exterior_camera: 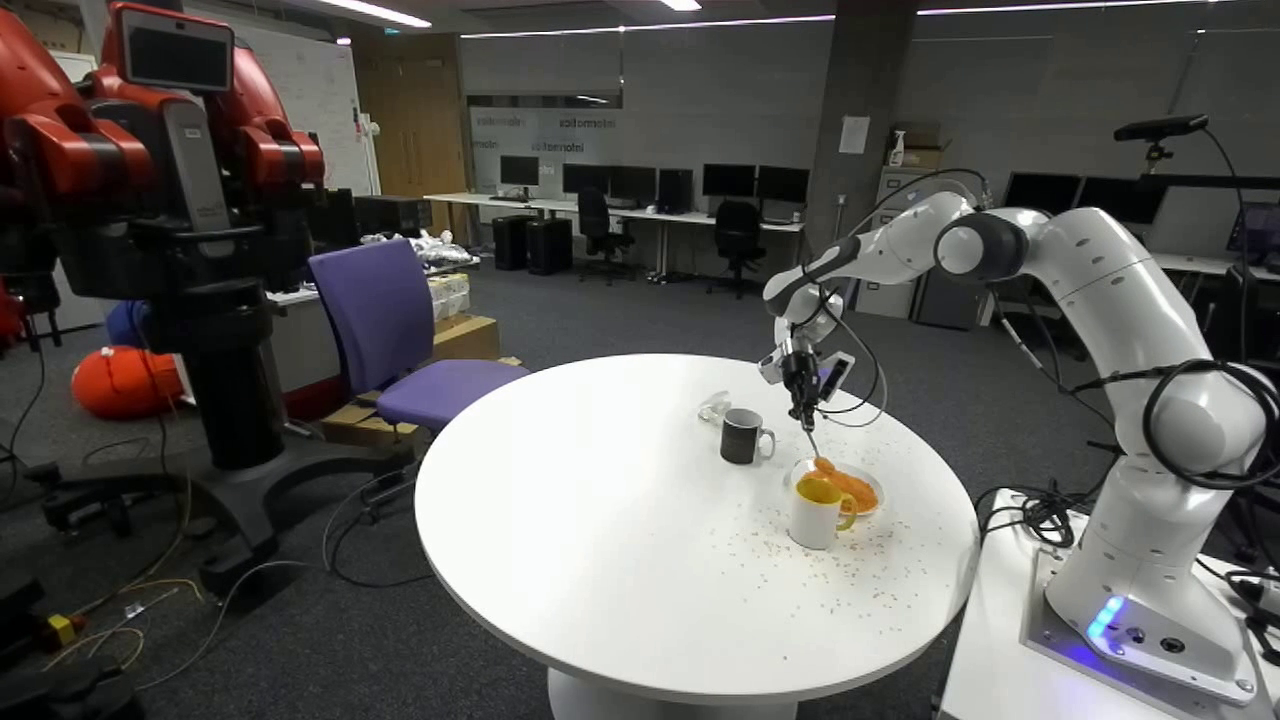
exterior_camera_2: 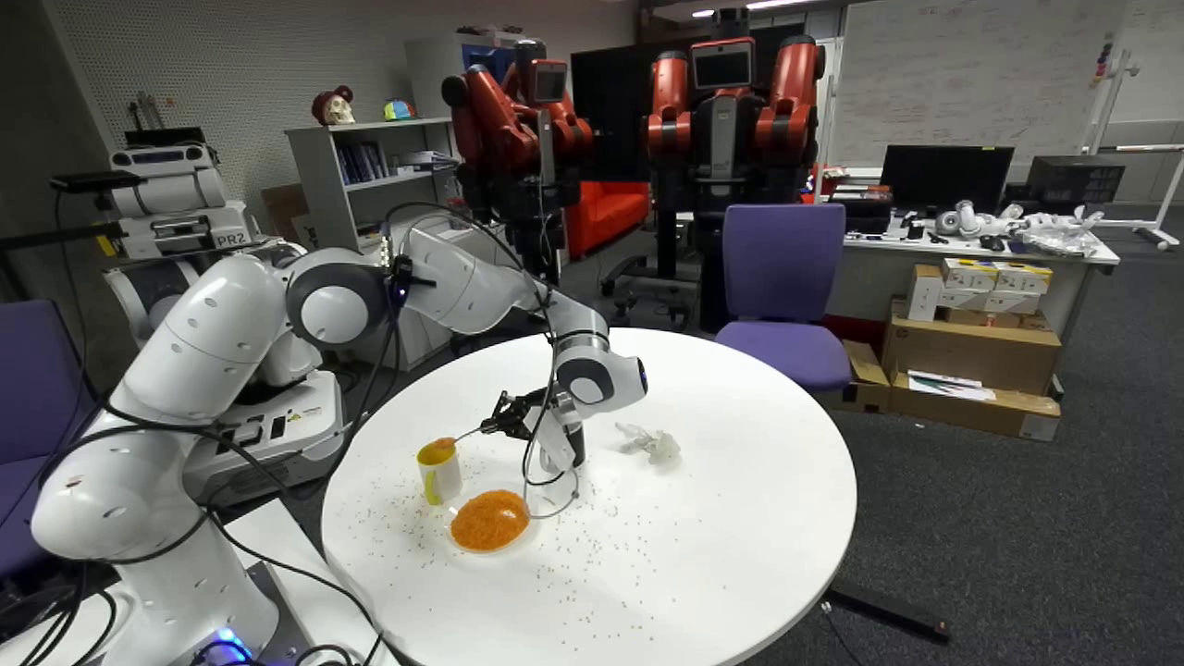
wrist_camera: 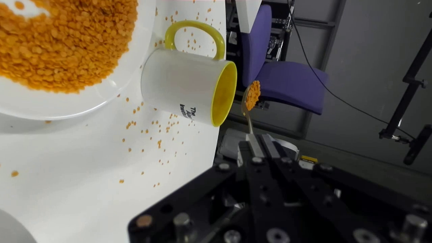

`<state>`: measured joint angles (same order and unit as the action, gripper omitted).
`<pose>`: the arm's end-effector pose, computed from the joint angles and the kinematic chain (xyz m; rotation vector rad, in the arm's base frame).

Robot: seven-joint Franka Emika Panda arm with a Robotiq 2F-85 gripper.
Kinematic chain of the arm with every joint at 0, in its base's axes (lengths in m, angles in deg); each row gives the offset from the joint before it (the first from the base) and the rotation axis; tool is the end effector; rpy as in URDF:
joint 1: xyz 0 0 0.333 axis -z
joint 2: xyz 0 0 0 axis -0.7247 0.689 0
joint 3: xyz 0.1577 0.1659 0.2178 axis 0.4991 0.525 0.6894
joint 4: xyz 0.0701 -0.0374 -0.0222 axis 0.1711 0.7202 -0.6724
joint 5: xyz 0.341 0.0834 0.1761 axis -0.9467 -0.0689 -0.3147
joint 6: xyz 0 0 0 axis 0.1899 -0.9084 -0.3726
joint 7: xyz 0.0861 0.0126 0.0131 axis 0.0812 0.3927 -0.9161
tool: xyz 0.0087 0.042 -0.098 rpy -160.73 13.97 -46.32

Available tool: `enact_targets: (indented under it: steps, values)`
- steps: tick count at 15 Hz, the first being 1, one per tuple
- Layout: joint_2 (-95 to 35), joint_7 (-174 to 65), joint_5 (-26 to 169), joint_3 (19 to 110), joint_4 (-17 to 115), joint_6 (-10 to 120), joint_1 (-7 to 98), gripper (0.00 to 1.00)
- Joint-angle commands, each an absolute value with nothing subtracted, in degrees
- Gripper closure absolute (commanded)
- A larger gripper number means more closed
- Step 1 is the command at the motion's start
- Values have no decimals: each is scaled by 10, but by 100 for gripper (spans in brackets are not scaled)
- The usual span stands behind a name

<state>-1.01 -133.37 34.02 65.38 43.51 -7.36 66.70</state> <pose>0.5697 -0.1598 0.1831 -1.8464 -0.7230 0.2707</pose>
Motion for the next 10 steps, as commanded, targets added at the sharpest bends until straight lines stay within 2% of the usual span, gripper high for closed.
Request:
enact_targets:
  steps: [1,10]
  values:
    - [-39,-1331,355,661,454,-84,664,99]
    - [-46,-1334,365,664,461,-69,656,99]
